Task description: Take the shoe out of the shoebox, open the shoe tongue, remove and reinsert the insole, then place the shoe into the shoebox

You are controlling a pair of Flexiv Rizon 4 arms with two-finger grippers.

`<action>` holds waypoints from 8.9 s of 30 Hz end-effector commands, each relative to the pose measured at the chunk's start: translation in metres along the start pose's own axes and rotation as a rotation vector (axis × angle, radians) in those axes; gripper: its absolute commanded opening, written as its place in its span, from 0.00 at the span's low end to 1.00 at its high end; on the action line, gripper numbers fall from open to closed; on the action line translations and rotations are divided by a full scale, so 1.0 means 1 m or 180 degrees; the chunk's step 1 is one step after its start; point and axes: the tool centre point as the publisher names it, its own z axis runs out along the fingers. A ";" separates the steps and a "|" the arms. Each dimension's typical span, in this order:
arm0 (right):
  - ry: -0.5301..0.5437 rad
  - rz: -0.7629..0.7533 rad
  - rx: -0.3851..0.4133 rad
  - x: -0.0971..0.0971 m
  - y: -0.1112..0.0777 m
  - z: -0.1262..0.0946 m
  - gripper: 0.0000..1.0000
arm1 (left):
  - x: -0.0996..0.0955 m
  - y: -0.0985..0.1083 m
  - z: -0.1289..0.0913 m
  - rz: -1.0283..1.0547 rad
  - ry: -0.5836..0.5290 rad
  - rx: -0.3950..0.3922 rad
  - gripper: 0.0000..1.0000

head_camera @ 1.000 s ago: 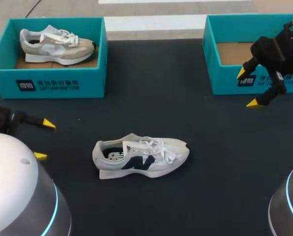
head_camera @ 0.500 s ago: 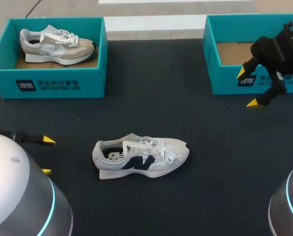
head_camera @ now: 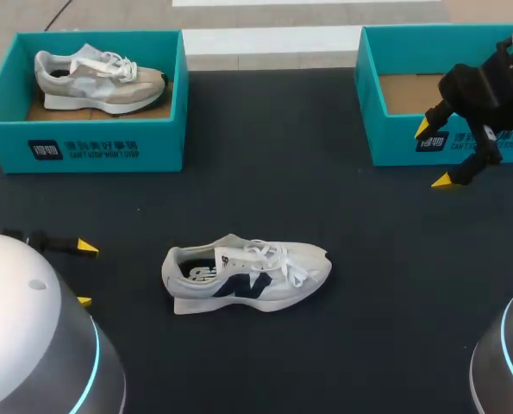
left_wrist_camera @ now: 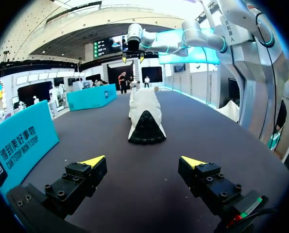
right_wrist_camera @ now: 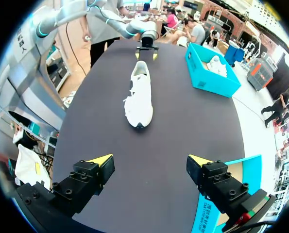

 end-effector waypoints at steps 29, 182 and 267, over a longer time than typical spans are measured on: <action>0.0007 0.0004 0.0010 -0.001 0.000 0.001 1.00 | 0.013 -0.017 0.036 0.0102 -0.0190 -0.0067 1.00; -0.1897 0.4182 0.1241 -0.003 0.179 0.181 1.00 | 0.014 -0.040 0.173 -0.0050 -0.0070 -0.0159 0.00; -0.2626 0.5877 0.0951 0.067 0.235 0.263 1.00 | 0.014 -0.040 0.173 -0.0050 -0.0070 -0.0159 0.00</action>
